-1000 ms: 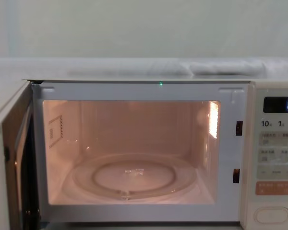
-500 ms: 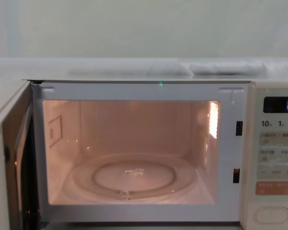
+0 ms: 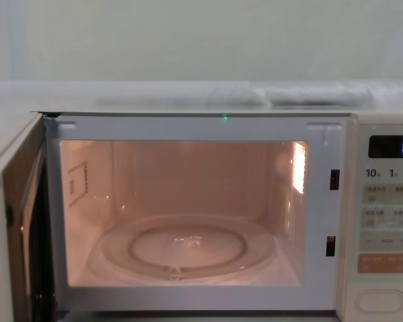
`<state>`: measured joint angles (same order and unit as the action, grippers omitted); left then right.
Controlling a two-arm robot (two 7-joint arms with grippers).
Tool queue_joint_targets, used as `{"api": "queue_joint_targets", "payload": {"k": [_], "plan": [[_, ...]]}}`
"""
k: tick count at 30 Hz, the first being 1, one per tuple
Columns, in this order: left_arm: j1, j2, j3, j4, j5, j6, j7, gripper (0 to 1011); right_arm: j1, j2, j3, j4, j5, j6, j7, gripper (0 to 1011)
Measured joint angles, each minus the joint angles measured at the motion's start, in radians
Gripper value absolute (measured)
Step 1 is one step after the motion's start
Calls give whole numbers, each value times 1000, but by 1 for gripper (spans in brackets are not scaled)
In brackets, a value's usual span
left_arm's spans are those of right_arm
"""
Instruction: Press the button to open the microwave door with one hand; close the microwave door with the other hand.
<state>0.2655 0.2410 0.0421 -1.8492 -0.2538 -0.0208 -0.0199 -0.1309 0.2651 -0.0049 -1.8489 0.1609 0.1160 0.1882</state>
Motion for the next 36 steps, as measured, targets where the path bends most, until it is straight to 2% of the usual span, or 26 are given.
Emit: {"api": "queue_joint_targets", "payload": {"k": [3, 36], "plan": [[0, 0, 0, 0, 0, 0, 0, 1001, 0, 0, 0, 0, 0, 0, 0, 1002], [0, 0, 0, 0, 0, 0, 0, 1001, 0, 0, 0, 0, 0, 0, 0, 1002]]}}
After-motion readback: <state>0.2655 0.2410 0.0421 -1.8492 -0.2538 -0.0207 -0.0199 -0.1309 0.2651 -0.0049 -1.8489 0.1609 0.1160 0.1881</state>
